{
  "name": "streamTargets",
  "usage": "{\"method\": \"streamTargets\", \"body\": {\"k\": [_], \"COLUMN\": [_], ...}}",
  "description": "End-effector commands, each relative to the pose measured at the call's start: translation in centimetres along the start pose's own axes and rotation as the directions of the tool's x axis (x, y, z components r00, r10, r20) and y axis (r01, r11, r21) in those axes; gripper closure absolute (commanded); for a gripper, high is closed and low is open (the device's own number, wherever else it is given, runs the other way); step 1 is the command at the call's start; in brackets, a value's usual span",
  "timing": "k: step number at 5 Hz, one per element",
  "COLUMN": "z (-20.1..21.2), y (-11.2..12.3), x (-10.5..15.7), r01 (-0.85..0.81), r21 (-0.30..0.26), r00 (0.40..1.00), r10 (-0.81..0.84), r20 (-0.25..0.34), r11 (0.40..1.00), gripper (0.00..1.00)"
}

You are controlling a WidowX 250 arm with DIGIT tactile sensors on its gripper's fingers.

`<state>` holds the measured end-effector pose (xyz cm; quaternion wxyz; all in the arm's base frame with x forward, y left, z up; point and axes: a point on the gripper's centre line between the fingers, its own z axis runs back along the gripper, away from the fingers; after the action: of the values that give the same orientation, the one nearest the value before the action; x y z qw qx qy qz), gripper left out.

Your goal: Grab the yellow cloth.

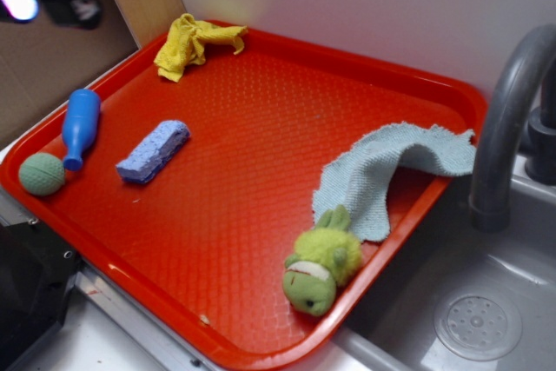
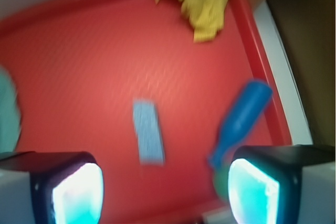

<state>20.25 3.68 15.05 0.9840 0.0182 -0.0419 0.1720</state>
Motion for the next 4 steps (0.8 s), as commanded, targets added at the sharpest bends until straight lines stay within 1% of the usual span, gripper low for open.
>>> {"method": "streamTargets", "body": {"k": [1, 2, 3, 4], "z": [-5.1, -8.5, -11.0, -12.9], "y": [3.8, 3.8, 3.0, 1.5], "x": [6.6, 8.5, 9.8, 10.3], "r01": [-0.134, -0.113, -0.076, -0.040], "r21": [0.014, 0.032, 0.043, 0.062], "r00": [0.985, 0.989, 0.996, 0.999], "r10": [0.131, 0.109, 0.074, 0.038], "r20": [0.112, 0.097, 0.056, 0.025], "r11": [0.991, 0.993, 0.996, 0.997], "gripper": [0.00, 0.00, 0.00, 0.00]}}
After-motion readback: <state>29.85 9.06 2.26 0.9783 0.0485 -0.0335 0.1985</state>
